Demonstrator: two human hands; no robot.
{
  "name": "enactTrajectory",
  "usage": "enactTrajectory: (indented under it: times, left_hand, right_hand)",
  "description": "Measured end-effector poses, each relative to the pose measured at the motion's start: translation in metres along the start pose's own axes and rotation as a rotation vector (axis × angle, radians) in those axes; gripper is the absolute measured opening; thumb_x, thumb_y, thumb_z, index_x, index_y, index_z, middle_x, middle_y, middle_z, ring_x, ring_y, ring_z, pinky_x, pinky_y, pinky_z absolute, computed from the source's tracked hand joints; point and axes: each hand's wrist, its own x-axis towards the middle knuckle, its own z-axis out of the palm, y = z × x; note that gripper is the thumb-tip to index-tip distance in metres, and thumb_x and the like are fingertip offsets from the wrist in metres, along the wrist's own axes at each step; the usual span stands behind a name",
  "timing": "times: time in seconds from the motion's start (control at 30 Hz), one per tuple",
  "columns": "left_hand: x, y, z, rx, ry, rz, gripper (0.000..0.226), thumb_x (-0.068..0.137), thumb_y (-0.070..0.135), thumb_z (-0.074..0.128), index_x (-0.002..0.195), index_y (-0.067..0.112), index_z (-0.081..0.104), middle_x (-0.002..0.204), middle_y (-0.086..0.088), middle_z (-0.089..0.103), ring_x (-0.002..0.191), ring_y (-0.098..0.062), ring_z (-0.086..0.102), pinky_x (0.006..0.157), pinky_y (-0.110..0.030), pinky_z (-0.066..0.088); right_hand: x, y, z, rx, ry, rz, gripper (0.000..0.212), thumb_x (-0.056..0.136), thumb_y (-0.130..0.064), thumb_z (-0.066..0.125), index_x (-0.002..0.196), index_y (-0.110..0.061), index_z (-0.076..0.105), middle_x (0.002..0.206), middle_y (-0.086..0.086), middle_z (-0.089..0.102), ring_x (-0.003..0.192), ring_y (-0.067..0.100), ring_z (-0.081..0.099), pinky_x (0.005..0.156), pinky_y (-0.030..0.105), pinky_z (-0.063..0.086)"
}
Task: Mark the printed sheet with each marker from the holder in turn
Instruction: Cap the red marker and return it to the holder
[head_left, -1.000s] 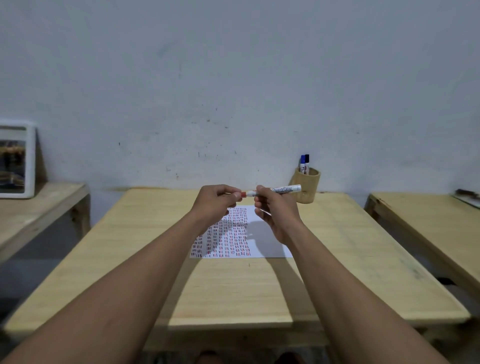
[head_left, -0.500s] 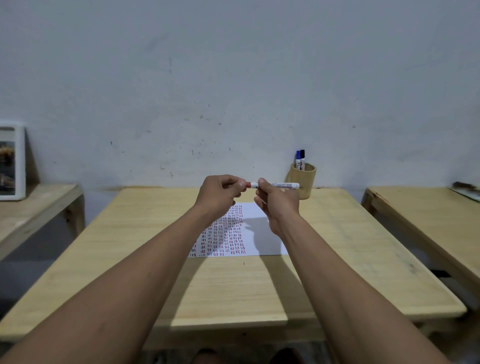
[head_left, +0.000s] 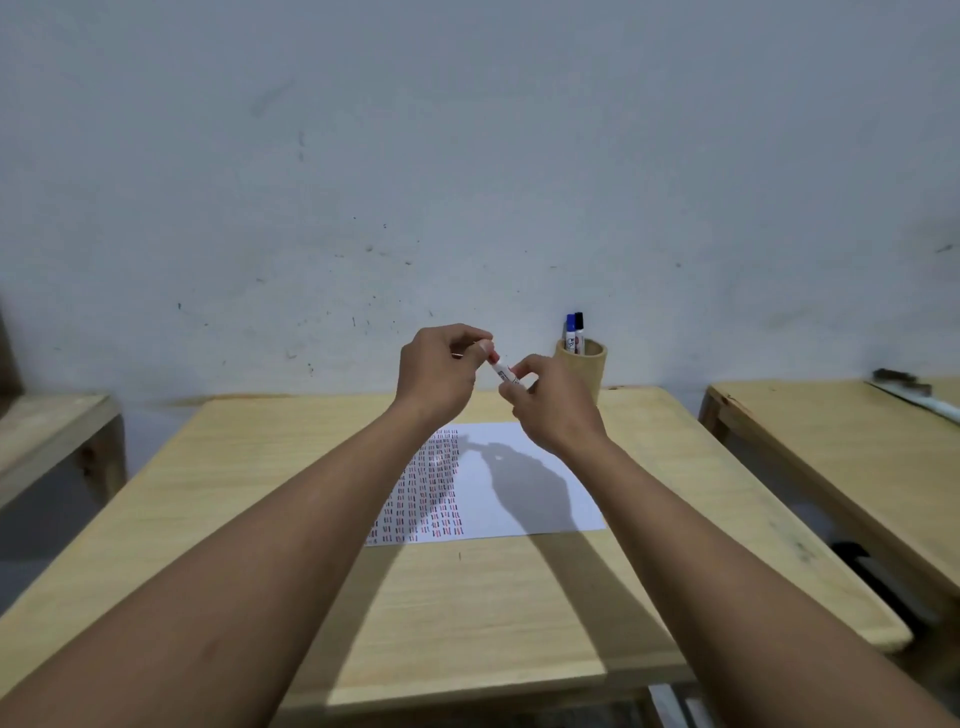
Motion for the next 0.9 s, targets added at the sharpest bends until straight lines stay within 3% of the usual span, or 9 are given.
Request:
enactTrajectory:
  times: [0.07,0.13,0.27,0.33,0.4,0.53,0.77,0.83,0.9]
  left_hand:
    - [0.007,0.004,0.01,-0.009,-0.005,0.006,0.023,0.097,0.025,0.058,0.084,0.036,0.073,0.086,0.007,0.078,0.084,-0.019,0.069,0.079,-0.033,0.053]
    - [0.016,0.005,0.021,-0.026,0.001,-0.002,0.022,0.098,0.028,0.056,0.086,0.035,0.073,0.09,0.004,0.078,0.089,-0.024,0.071,0.089,-0.041,0.056]
    - [0.032,-0.001,0.049,0.0,-0.024,-0.02,0.023,0.1,0.028,0.052,0.104,0.023,0.075,0.097,0.003,0.077,0.095,-0.021,0.071,0.09,-0.036,0.054]
    - [0.039,-0.008,0.064,0.023,-0.045,-0.035,0.025,0.1,0.029,0.053,0.112,0.021,0.074,0.1,0.005,0.075,0.097,-0.016,0.068,0.084,-0.028,0.048]
    - [0.045,-0.016,0.081,0.061,-0.074,-0.055,0.028,0.099,0.03,0.056,0.12,0.019,0.071,0.103,0.006,0.071,0.096,-0.012,0.064,0.084,-0.022,0.042]
    - [0.059,-0.034,0.118,0.082,-0.127,-0.093,0.042,0.094,0.035,0.065,0.132,0.019,0.061,0.117,-0.001,0.069,0.104,-0.018,0.065,0.094,-0.035,0.053]
    - [0.075,-0.06,0.162,0.144,-0.222,-0.137,0.082,0.085,0.043,0.074,0.153,0.016,0.038,0.142,-0.007,0.057,0.128,-0.025,0.056,0.105,-0.042,0.048]
    - [0.08,-0.064,0.171,0.149,-0.228,-0.129,0.079,0.085,0.041,0.074,0.151,0.013,0.041,0.14,-0.007,0.058,0.125,-0.025,0.057,0.102,-0.039,0.048]
    - [0.084,-0.062,0.179,0.12,-0.206,-0.106,0.058,0.087,0.04,0.071,0.136,0.015,0.054,0.127,-0.003,0.065,0.11,-0.021,0.062,0.094,-0.038,0.052]
  right_hand:
    - [0.008,0.006,-0.008,-0.037,0.032,-0.02,0.011,0.095,-0.033,0.064,0.098,-0.023,0.066,0.068,-0.005,0.061,0.061,0.017,0.061,0.058,0.033,0.046]
    - [0.018,0.012,-0.016,-0.062,0.07,-0.031,0.006,0.095,-0.03,0.065,0.092,-0.025,0.064,0.066,-0.01,0.057,0.06,0.013,0.058,0.055,0.029,0.042]
    - [0.045,0.026,-0.036,-0.035,0.139,-0.004,0.021,0.097,-0.024,0.061,0.081,-0.011,0.067,0.07,-0.002,0.064,0.073,0.023,0.06,0.057,0.029,0.043]
    - [0.059,0.031,-0.047,-0.027,0.198,0.003,0.021,0.096,-0.025,0.06,0.09,-0.009,0.072,0.082,0.003,0.071,0.082,0.025,0.064,0.067,0.033,0.046]
    - [0.075,0.035,-0.057,0.002,0.257,0.002,0.016,0.096,-0.024,0.059,0.101,-0.013,0.07,0.088,-0.002,0.069,0.086,0.021,0.064,0.072,0.034,0.048]
    - [0.106,0.045,-0.073,0.048,0.355,-0.003,0.02,0.098,-0.022,0.058,0.117,-0.018,0.06,0.095,-0.005,0.063,0.089,0.019,0.063,0.076,0.036,0.053]
    - [0.142,0.077,-0.064,-0.04,0.314,0.044,0.019,0.097,-0.026,0.057,0.114,-0.019,0.064,0.101,-0.001,0.069,0.097,0.024,0.067,0.084,0.043,0.056]
    - [0.149,0.087,-0.058,-0.066,0.263,0.062,0.023,0.097,-0.029,0.056,0.115,-0.019,0.067,0.105,0.003,0.072,0.097,0.026,0.067,0.084,0.042,0.056]
    - [0.154,0.094,-0.052,-0.076,0.222,0.096,0.025,0.096,-0.032,0.058,0.114,-0.019,0.069,0.106,0.005,0.073,0.097,0.026,0.067,0.084,0.04,0.056]
